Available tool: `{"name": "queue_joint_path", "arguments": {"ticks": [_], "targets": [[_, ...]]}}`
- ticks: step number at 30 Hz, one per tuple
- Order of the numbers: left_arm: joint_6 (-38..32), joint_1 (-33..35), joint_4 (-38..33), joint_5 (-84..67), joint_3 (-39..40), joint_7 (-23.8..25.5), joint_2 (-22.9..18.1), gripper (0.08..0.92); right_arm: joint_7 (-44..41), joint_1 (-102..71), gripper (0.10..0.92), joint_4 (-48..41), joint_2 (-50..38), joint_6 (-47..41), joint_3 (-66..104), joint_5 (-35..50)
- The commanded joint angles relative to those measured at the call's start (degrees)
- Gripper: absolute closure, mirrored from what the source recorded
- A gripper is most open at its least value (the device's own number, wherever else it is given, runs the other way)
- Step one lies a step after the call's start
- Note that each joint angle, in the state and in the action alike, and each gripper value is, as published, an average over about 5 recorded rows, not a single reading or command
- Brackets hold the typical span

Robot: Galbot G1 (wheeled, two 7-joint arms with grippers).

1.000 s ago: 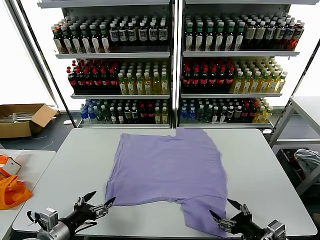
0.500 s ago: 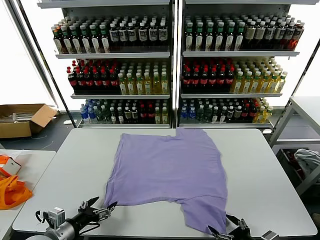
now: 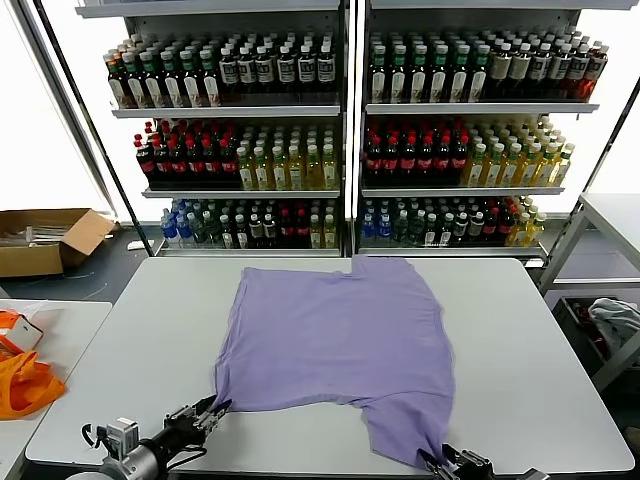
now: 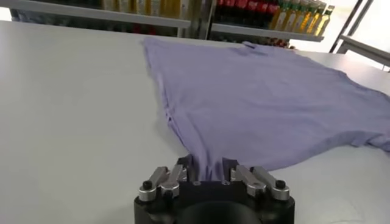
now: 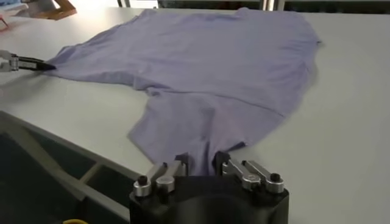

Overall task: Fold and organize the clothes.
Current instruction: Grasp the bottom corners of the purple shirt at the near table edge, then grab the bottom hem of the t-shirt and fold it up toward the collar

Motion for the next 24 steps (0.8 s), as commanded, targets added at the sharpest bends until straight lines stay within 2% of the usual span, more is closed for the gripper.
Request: {"name": "queue_joint_path", "arguments": {"ticks": [1,3,8,16,24], "targets": [[-2.1,-0.4,2.3,2.4,0.9,-0.5,-0.4,0.726,0.0,0.0,0.896,0.0,0.2,0.4,-0.1,0.7],[-3.1,-0.5,2.8,2.9,0.8,-0.9,-0.5,0.778,-0.3,0.1,0.920,-0.2,0.3,1.1,0.1,1.3],[-4.4,0.7,0.8,3.1,-0.1,-2.2,-1.1,0.900,-1.3,-0.2,0.920,0.5,0.3,3.4,0.7,4.4],[-3.3,5.7,-9.2,3.9,-3.8,-3.6,-2.1,0.915,-2.5,-7.1,0.920,6.0,0.1,6.3,2.7,9.2],[-0.5,7.0,-13.6,2.9,-5.2,-4.8,1.1,0.915,-3.4,-8.8,0.920,7.6,-0.1,8.2,3.1,12.2]]}}
